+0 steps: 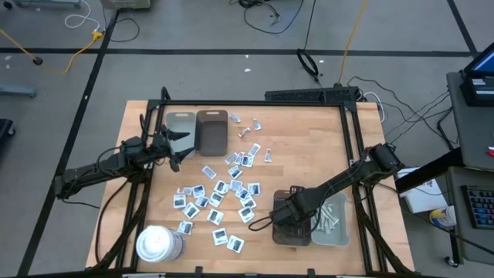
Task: Pick & Place First Aid Supplies
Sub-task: Put the white alcohol pad into the bottom black bin
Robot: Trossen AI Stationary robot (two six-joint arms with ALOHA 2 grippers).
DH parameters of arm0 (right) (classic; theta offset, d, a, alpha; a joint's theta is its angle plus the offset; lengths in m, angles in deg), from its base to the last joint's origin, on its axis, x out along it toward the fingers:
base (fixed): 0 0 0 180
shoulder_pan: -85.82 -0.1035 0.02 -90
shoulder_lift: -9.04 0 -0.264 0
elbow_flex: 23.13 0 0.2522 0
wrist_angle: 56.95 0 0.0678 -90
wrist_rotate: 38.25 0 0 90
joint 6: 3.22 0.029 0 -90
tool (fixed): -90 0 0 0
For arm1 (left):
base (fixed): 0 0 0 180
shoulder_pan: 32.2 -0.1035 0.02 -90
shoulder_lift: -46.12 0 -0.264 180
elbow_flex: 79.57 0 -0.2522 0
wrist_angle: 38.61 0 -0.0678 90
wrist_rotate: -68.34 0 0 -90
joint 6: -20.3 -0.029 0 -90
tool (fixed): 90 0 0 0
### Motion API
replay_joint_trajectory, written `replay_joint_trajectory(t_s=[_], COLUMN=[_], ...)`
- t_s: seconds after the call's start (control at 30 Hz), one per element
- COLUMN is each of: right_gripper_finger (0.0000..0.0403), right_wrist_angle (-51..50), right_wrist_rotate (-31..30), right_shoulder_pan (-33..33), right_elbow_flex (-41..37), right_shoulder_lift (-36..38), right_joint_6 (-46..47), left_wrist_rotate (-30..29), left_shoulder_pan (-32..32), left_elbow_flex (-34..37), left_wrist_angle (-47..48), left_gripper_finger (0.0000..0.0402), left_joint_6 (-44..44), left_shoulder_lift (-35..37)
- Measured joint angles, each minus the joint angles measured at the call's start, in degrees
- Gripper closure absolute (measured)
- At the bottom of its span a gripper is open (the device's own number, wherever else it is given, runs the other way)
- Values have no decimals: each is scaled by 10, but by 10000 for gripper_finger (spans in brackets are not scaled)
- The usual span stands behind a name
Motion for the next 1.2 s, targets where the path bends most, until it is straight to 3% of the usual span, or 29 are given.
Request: replay_joint_trajectory(t_s=[0.2,0.8,1.2], right_gripper_finger=[180,192,192], right_wrist_angle=[-55,-208,-209], right_wrist_rotate=[0,-2,-2], right_shoulder_pan=[3,84,124], right_elbow_flex=[45,179,200], right_shoulder_lift=[0,1,24], right_joint_6=[-15,-108,-106], left_wrist_rotate=[0,0,0], left_shoulder_pan=[0,0,0], left_elbow_flex=[0,0,0], left_wrist_angle=[0,0,0], left_gripper_finger=[96,96,96], left_joint_6=[0,0,0], left_shoulder_lift=[0,0,0])
